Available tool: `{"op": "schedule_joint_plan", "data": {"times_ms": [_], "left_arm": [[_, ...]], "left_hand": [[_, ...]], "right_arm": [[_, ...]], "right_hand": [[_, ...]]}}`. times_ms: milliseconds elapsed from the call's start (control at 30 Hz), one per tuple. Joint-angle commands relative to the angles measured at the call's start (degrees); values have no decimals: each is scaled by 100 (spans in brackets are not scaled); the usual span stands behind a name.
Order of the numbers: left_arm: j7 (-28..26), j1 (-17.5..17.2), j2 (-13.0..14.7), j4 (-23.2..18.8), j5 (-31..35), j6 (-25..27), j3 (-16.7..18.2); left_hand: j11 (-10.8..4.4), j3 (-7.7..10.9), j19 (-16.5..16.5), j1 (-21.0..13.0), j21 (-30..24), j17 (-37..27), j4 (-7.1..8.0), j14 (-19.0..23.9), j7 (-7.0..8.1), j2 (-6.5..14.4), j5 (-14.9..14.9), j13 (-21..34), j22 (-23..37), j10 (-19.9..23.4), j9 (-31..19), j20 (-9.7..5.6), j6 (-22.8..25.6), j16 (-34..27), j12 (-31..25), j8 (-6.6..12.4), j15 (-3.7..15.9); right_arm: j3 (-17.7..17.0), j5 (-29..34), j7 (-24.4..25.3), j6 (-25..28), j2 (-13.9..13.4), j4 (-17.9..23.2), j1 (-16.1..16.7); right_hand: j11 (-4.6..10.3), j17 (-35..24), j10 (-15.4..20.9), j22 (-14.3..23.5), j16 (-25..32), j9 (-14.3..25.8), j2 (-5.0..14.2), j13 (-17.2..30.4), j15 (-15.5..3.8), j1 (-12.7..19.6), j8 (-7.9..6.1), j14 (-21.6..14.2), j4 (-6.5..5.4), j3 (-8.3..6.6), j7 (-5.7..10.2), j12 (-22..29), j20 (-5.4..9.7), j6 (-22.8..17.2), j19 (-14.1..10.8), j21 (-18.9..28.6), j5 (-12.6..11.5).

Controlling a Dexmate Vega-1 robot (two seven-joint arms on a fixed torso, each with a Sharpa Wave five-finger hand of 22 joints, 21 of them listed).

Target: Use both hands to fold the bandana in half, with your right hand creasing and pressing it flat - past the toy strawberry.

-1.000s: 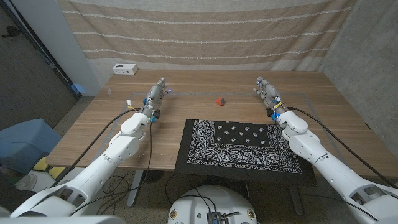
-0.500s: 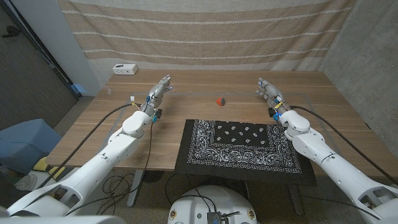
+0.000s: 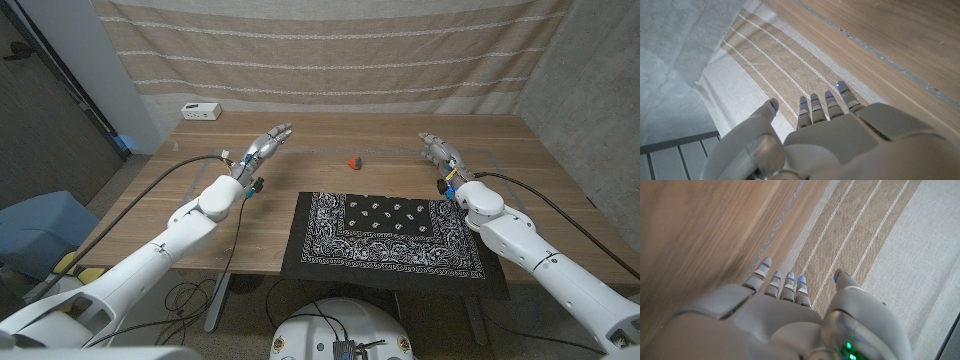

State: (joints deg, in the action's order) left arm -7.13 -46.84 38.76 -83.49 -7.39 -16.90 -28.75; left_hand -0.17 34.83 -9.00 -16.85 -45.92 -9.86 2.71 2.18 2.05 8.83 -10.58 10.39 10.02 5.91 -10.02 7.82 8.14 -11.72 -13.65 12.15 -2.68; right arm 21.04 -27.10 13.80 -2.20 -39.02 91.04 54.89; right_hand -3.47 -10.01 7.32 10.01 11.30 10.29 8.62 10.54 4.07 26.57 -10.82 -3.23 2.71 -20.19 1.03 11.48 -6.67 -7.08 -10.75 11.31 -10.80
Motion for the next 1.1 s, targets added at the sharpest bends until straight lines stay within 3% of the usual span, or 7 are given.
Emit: {"op": "schedule_joint_plan", "data": {"times_ms": [33, 700, 1100], "left_arm": [[63, 33, 310, -306, 830, -57, -215], [60, -174, 752, -923, 1963, -225, -281], [221, -311, 942, -1224, 2290, -333, -267]], "left_hand": [[-21, 46, 53, -87, 34, 2, -81, 111, -12, 13, 25, 23, 11, 123, -15, 59, 149, 11, -42, 54, -1], [-91, 162, 193, -151, 115, 0, -228, 346, -98, 2, 54, 30, 21, 643, -25, 122, 839, 22, -111, 109, 52], [-128, 194, 243, -143, 133, -5, -239, 404, -78, 17, 55, 32, 23, 752, -29, 135, 1006, 26, -112, 109, 124]], "right_arm": [[-114, 383, 721, 768, -397, 839, 460], [-294, 1033, 1871, 2148, -686, 2032, 1182], [-446, 1238, 2289, 3013, -779, 2583, 1594]], "right_hand": [[3, -30, 108, 29, 42, 13, -8, 27, 5, 90, -56, -92, 78, -36, -25, 28, -71, -144, -42, 49, 24], [34, -52, 478, 42, 117, 23, -118, 43, -91, 317, -149, -426, 380, -81, -69, 104, -108, -591, -223, 110, 34], [48, -63, 519, 45, 116, 26, -116, 48, -163, 360, -158, -452, 426, -83, -50, 99, -94, -686, -249, 114, 40]]}}
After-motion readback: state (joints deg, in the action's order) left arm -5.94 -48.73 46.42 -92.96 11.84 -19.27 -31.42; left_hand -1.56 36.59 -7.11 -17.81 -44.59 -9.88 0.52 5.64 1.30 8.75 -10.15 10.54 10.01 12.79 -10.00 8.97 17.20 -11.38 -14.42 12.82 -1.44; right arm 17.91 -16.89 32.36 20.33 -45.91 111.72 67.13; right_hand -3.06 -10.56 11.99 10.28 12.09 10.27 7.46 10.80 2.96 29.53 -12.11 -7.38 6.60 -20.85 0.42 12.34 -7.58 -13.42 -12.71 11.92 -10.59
